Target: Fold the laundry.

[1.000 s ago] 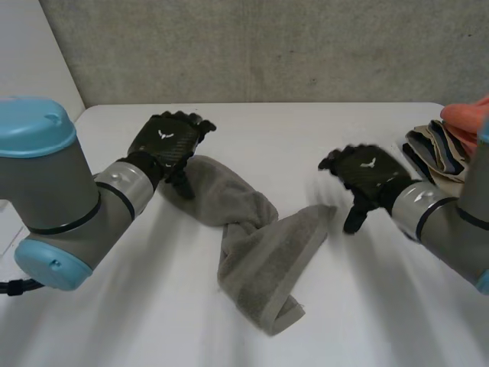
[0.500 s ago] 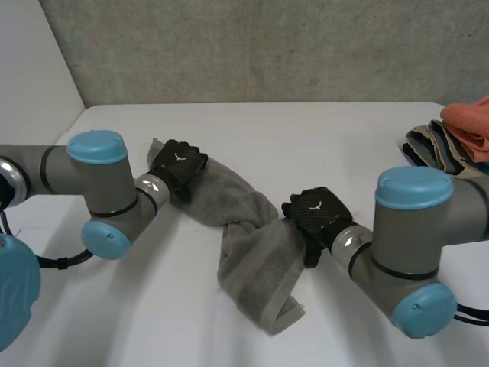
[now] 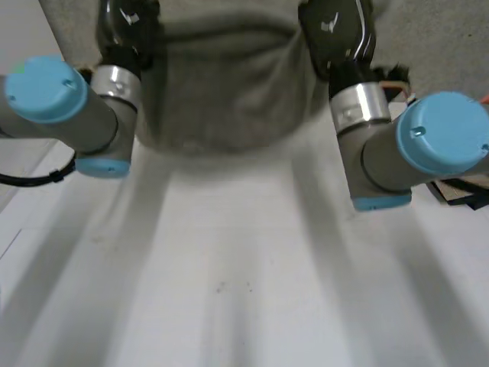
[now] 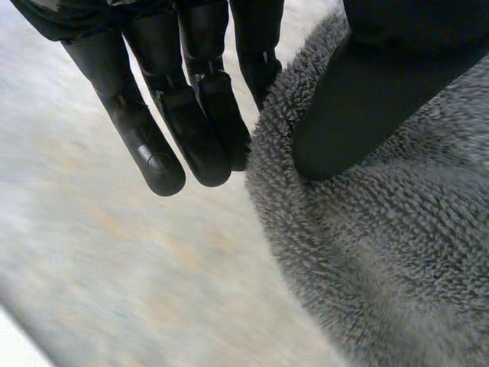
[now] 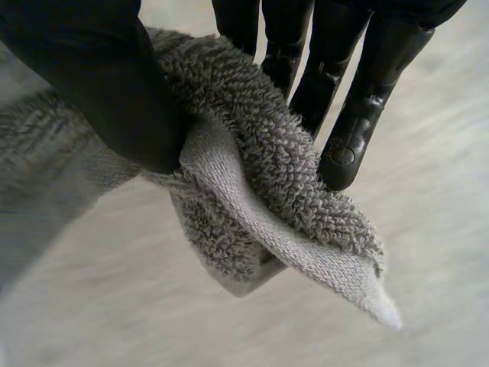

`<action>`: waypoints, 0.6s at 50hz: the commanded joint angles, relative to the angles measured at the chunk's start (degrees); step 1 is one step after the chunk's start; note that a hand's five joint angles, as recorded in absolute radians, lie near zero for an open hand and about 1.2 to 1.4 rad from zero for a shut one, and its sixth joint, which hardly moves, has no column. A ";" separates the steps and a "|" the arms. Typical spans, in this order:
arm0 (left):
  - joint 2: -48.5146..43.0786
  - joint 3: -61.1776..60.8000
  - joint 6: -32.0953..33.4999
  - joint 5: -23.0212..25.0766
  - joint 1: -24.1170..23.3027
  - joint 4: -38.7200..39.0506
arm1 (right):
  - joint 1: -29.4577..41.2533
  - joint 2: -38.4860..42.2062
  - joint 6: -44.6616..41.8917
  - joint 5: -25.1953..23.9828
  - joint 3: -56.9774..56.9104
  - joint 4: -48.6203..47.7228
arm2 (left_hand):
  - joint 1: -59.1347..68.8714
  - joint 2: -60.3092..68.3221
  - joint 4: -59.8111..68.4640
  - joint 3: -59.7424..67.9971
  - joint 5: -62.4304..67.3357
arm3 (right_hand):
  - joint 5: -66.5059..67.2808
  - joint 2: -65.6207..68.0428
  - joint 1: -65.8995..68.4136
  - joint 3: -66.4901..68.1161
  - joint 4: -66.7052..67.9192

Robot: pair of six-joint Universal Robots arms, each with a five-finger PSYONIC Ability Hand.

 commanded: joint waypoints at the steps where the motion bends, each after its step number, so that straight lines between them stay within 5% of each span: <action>1: 12.06 -13.50 -0.96 -0.63 -0.15 5.56 | -0.27 -4.95 -2.55 -4.66 4.74 -9.08 | 15.42 11.64 11.37 12.04 14.44 | 15.79 12.83 25.43 12.81 11.87; 11: 22.80 -42.78 -0.78 -0.19 -1.29 5.12 | -2.72 -7.78 -2.47 -14.42 21.79 6.83 | 15.42 11.64 11.37 12.04 14.44 | 15.79 12.83 25.43 12.81 11.87; 19: 24.31 -56.51 -0.96 -1.59 -8.93 1.18 | -5.98 -7.25 -3.61 -19.09 33.93 10.35 | 15.42 11.64 11.37 12.04 14.44 | 15.79 12.83 25.43 12.81 11.87; 23: 24.65 -58.09 -1.13 -7.03 -10.34 -8.03 | -7.82 -7.42 -3.70 -18.47 36.83 11.06 | 15.42 11.64 11.37 12.04 14.44 | -10.96 -13.92 -1.32 -13.94 -14.88; 24: 24.83 -58.10 -1.22 -7.92 -10.61 -9.89 | -8.87 -7.60 -3.61 -18.30 37.88 11.15 | 9.94 6.16 5.90 6.57 8.97 | -32.21 -35.17 -22.57 -35.19 -36.13; 26: 25.53 -57.75 -1.31 -9.06 -11.14 -13.58 | -9.58 -8.04 -3.61 -18.21 38.85 11.06 | -6.84 -10.62 -10.89 -10.22 -7.81 | -48.84 -51.80 -39.20 -51.81 -52.76; 27: 26.84 -57.31 -1.31 -9.42 -11.57 -16.64 | -9.85 -8.39 -3.52 -18.12 39.12 11.06 | -27.75 -31.53 -31.80 -31.13 -28.72 | -54.21 -57.17 -44.57 -57.19 -58.13; 30: 29.74 -56.60 -1.31 -9.24 -11.75 -20.09 | -10.90 -11.63 -2.38 -17.86 39.30 11.67 | -48.61 -52.39 -52.65 -51.98 -49.58 | -54.21 -57.17 -44.57 -57.19 -58.13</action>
